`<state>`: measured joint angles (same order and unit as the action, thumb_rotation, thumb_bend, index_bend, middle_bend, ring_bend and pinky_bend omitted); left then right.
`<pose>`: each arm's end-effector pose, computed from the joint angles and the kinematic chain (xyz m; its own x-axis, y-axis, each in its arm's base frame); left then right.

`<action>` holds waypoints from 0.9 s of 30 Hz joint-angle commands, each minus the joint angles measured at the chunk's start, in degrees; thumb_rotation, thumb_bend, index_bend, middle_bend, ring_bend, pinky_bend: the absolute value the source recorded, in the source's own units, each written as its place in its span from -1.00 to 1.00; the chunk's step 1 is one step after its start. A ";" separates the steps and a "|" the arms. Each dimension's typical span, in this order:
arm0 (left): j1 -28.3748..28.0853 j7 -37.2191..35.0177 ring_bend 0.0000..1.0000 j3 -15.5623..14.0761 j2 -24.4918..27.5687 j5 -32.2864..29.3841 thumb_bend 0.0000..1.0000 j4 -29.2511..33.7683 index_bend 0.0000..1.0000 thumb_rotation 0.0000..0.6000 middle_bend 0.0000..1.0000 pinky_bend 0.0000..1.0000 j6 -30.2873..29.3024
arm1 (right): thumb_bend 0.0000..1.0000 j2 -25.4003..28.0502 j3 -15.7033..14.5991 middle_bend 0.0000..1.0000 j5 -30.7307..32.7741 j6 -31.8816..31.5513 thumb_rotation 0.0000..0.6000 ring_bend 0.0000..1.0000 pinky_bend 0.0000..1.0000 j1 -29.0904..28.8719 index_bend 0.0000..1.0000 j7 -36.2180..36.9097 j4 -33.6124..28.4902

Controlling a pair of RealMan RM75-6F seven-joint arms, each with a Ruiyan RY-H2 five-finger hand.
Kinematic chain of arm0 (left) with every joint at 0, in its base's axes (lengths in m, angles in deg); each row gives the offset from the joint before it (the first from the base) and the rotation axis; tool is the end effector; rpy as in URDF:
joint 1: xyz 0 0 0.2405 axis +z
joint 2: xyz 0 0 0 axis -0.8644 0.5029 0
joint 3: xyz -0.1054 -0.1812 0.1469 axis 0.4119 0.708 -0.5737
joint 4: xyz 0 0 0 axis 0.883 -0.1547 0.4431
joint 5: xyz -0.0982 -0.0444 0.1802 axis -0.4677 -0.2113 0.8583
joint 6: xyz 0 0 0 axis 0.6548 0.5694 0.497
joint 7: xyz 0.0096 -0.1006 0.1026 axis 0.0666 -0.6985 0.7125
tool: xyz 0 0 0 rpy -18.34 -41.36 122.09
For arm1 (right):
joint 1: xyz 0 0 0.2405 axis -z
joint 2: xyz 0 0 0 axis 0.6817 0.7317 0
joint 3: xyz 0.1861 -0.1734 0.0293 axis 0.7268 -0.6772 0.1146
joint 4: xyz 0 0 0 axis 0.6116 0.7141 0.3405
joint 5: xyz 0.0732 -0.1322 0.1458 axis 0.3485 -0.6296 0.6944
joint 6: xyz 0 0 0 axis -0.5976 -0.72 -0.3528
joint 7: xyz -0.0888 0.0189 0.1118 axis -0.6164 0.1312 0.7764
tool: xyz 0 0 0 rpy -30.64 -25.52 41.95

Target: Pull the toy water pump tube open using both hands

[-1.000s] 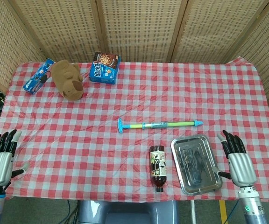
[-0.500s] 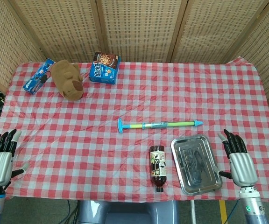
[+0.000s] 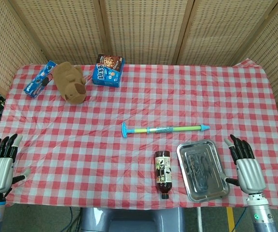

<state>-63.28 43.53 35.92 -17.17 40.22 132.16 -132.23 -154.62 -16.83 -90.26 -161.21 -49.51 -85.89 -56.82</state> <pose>-0.2773 0.1720 0.1189 0.4533 -0.0373 0.8906 0.8913 0.0328 -0.4523 -0.2660 -0.1871 0.1137 0.2822 0.0035 0.9593 -0.9540 -0.1040 0.2810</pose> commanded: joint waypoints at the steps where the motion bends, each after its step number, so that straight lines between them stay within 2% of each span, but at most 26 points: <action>1: -0.27 -0.40 -1.00 0.23 0.05 -0.14 -1.00 0.19 -1.00 1.00 -1.00 -1.00 0.35 | -0.65 0.02 0.06 -1.00 0.25 0.15 1.00 -1.00 -1.00 -0.02 -1.00 0.27 0.01; 6: -2.07 0.47 -1.00 1.48 -0.49 -1.38 -1.00 0.71 -1.00 1.00 -1.00 -1.00 2.69 | -0.65 0.18 0.39 -1.00 1.03 0.59 1.00 -1.00 -1.00 -0.17 -1.00 1.13 0.26; 9: -4.56 2.71 -0.83 3.73 -1.45 -3.47 -1.00 1.57 -1.00 1.00 -0.94 -0.88 5.21 | -0.65 0.14 0.54 -1.00 1.52 1.14 1.00 -1.00 -1.00 -0.39 -1.00 1.34 0.54; 11: -6.52 5.07 -0.53 5.69 -2.52 -5.13 -0.97 1.76 -0.97 1.00 -0.69 -0.59 6.63 | -0.65 0.07 0.72 -1.00 2.06 1.56 1.00 -1.00 -1.00 -0.54 -1.00 1.47 0.77; 13: -8.78 7.28 -0.32 7.61 -3.78 -6.76 -0.93 1.47 -0.93 1.00 -0.44 -0.39 8.38 | -0.65 -0.05 0.94 -1.00 2.67 1.95 1.00 -1.00 -1.00 -0.69 -1.00 1.52 1.08; 16: -12.39 9.78 -0.05 10.06 -5.32 -9.83 -0.91 0.82 -0.82 1.00 -0.12 -0.19 12.15 | -0.65 -0.20 1.29 -1.00 3.70 2.62 1.00 -1.00 -1.00 -0.92 -1.00 1.61 1.53; 20: -17.78 12.67 0.31 13.19 -7.84 -14.33 -0.79 -0.76 -0.64 1.00 0.33 0.09 17.53 | -0.65 -0.40 1.94 -1.00 5.43 3.52 1.00 -1.00 -1.00 -1.21 -1.00 1.91 2.29; 23: -21.25 14.00 0.49 15.29 -9.70 -17.56 -0.78 -1.91 -0.43 1.00 0.56 0.27 20.48 | -0.65 -0.49 2.38 -1.00 6.46 3.99 1.00 -1.00 -1.00 -1.37 -1.00 2.29 2.82; 27: -26.18 16.72 0.59 18.38 -12.67 -22.26 -0.78 -4.52 -0.24 1.00 0.68 0.37 23.07 | -0.65 -0.42 2.82 -1.00 7.36 4.35 1.00 -1.00 -1.00 -1.50 -1.00 3.01 3.19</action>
<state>-86.96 58.43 52.37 -27.93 20.40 129.34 -110.91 -155.05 -14.08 -82.95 -156.92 -50.97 -82.95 -53.69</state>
